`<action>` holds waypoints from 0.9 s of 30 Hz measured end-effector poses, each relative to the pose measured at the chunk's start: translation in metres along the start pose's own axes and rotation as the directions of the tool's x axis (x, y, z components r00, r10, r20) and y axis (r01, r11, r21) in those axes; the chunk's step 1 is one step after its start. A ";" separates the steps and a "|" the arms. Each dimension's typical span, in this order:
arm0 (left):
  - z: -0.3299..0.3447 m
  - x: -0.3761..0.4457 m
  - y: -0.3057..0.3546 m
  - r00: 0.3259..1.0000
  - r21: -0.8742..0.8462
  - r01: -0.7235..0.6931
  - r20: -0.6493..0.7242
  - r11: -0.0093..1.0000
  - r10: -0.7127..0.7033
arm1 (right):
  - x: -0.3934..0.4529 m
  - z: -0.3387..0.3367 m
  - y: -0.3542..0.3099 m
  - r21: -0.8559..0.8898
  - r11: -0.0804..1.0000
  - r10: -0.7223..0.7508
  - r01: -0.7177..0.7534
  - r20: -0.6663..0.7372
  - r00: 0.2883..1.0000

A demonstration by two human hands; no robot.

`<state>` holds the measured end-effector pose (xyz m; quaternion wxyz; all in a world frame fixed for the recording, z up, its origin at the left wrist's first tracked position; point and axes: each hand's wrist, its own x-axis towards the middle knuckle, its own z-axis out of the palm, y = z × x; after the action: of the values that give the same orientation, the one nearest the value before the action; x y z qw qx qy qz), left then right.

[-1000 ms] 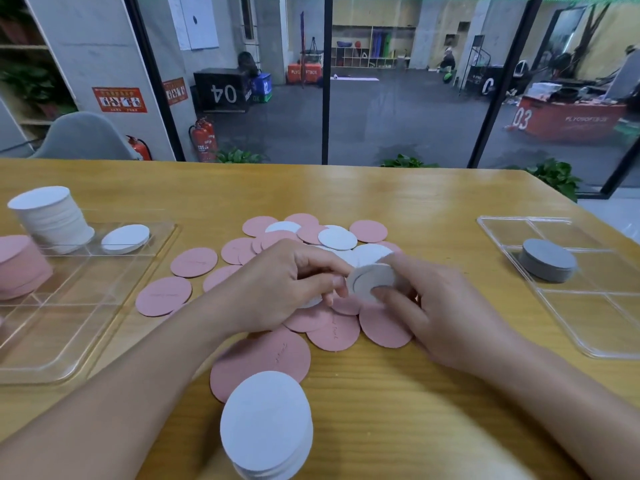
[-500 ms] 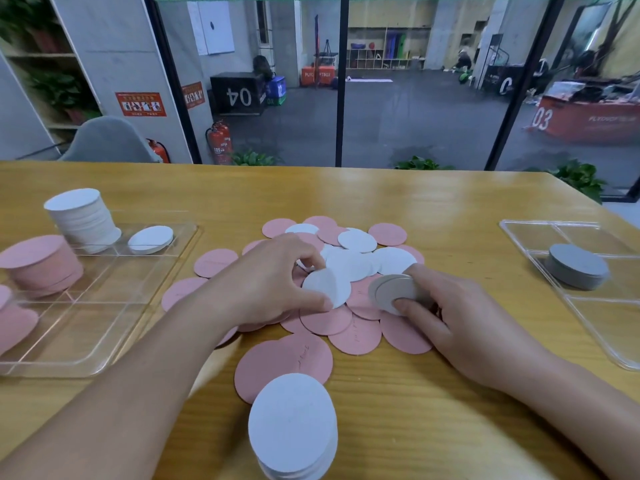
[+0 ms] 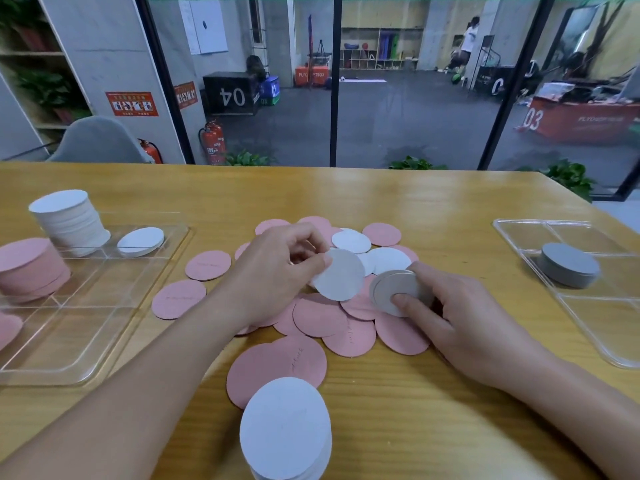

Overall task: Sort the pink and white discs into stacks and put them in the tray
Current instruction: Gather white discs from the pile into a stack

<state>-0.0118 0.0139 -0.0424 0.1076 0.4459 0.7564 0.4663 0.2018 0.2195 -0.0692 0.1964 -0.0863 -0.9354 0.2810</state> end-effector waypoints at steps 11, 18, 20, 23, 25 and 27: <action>0.034 -0.004 0.002 0.966 -0.053 -0.153 0.201 0.987 0.160 | 0.000 0.004 -0.002 -0.045 0.999 -0.028 0.030 0.031 0.999; 0.025 0.021 -0.031 0.994 0.457 -0.103 0.029 0.883 0.101 | 0.000 0.002 -0.003 -0.036 0.999 -0.031 0.034 0.058 0.998; 0.025 0.020 -0.028 0.998 0.479 -0.057 0.061 0.876 0.032 | 0.000 0.002 -0.002 -0.026 0.999 -0.023 0.025 0.062 0.998; 0.024 0.016 -0.019 0.996 0.519 -0.053 0.093 0.853 0.005 | 0.000 0.000 0.000 -0.008 1.000 -0.004 0.005 0.065 0.998; 0.023 0.014 -0.013 0.996 0.536 -0.029 0.082 0.844 -0.018 | 0.000 0.000 0.000 0.004 1.000 0.003 -0.004 0.070 0.998; 0.022 0.013 -0.010 0.997 0.550 -0.042 0.074 0.834 0.001 | 0.000 -0.002 0.001 0.008 1.000 0.008 -0.009 0.076 0.997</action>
<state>-0.0122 0.0358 -0.0590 -0.0037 0.4826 0.8493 0.2139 0.2026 0.2208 -0.0684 0.1599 -0.0788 -0.9406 0.2889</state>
